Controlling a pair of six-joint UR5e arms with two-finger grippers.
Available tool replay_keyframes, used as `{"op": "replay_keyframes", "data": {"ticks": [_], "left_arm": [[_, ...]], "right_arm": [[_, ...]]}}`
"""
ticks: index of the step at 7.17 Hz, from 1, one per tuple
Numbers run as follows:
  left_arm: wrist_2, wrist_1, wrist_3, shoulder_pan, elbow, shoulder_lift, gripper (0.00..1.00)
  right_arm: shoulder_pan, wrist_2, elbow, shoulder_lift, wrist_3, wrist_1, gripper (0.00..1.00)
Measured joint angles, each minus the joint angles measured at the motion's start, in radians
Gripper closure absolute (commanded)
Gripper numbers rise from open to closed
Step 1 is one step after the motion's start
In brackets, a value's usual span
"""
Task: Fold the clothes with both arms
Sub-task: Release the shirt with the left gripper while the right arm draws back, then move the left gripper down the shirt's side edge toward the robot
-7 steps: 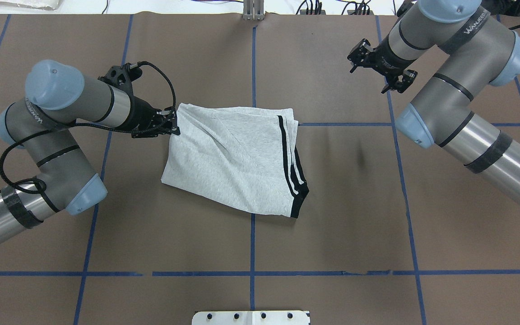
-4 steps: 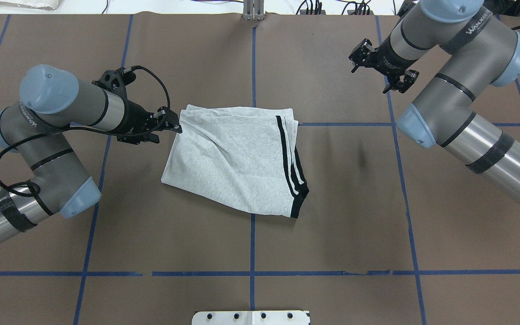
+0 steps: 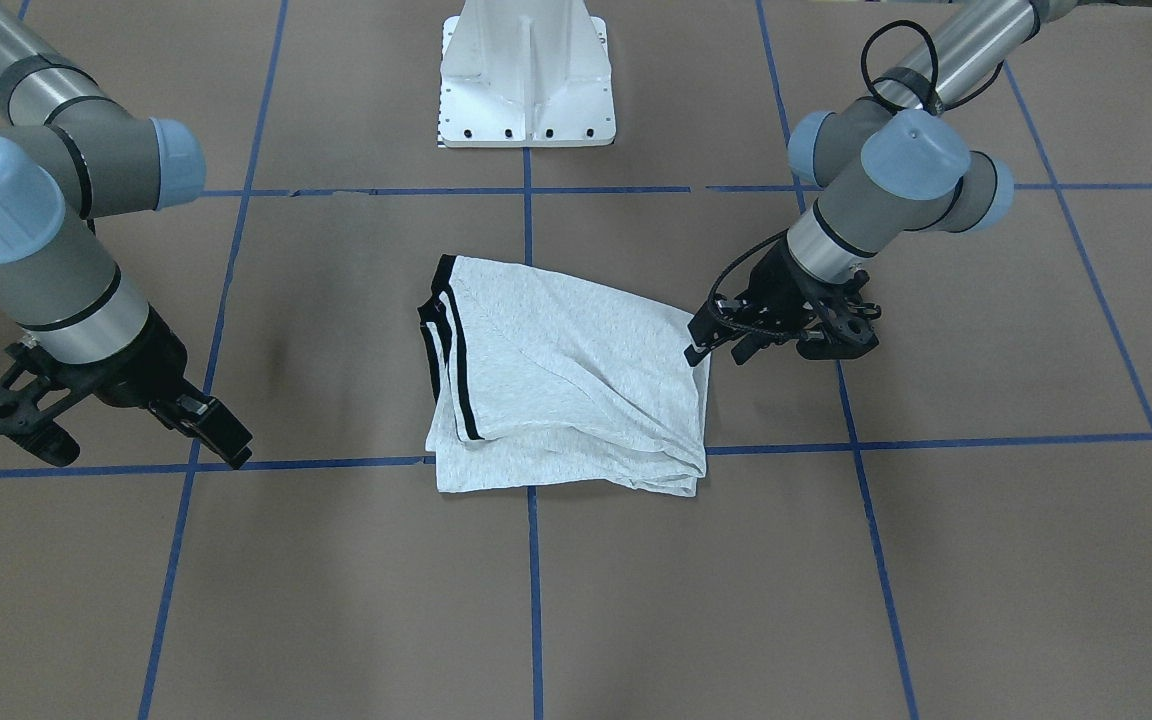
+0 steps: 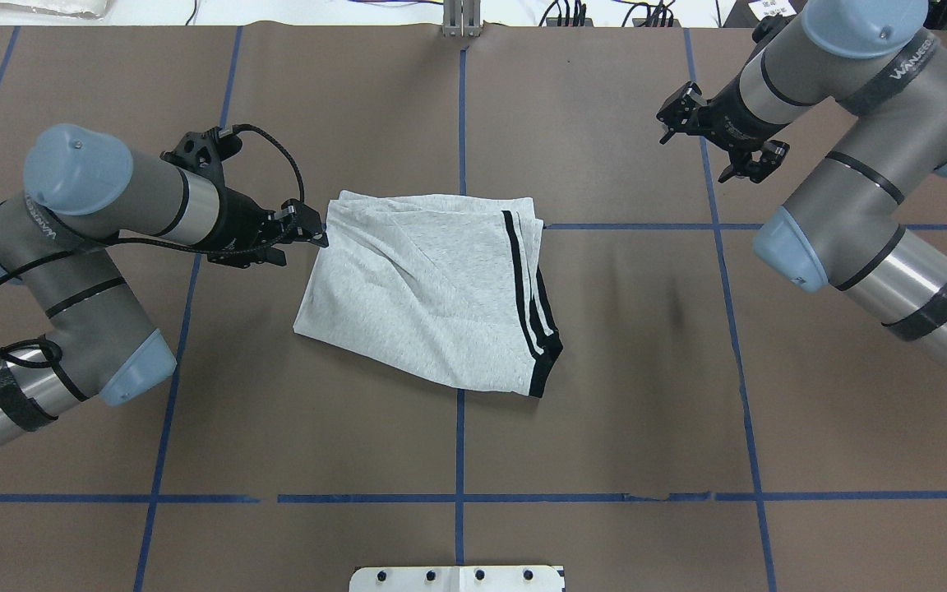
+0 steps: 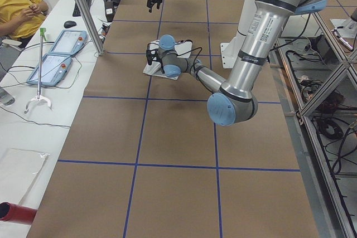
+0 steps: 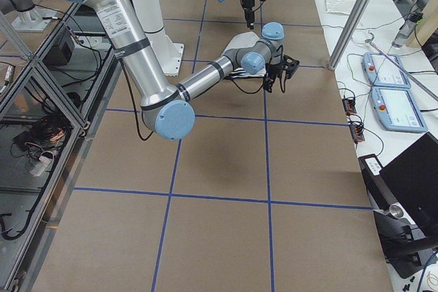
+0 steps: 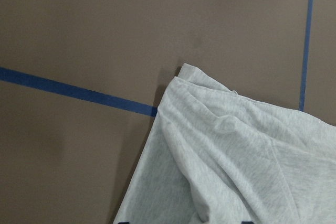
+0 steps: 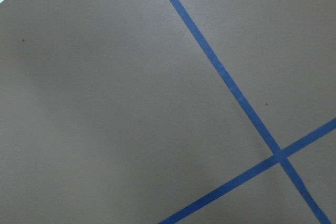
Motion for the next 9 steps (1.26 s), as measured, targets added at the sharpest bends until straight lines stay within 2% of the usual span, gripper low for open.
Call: {"op": "replay_keyframes", "data": {"ticks": [2, 5, 6, 7, 8, 9], "left_arm": [[0.042, -0.018, 0.004, 0.039, 0.025, -0.013, 0.25], [0.053, -0.054, 0.007, 0.094, 0.028, -0.01, 0.27], [0.054, -0.064, 0.008, 0.099, 0.026, -0.004, 0.42], [0.055, -0.069, 0.008, 0.102, 0.026, 0.002, 0.79], [0.057, -0.069, 0.009, 0.103, 0.024, 0.006, 1.0], [0.06, -0.068, 0.011, 0.104, 0.017, 0.016, 1.0]], "right_arm": [[0.0, 0.0, 0.01, -0.005, 0.0, -0.008, 0.0], [-0.001, 0.0, 0.01, -0.003, 0.0, -0.009, 0.0], [-0.001, 0.0, 0.011, -0.002, 0.0, -0.009, 0.0], [-0.002, -0.001, 0.013, 0.001, 0.001, -0.015, 0.0], [-0.002, -0.001, 0.017, 0.005, 0.002, -0.023, 0.0], [-0.003, -0.001, 0.023, 0.008, 0.004, -0.029, 0.0]]}}
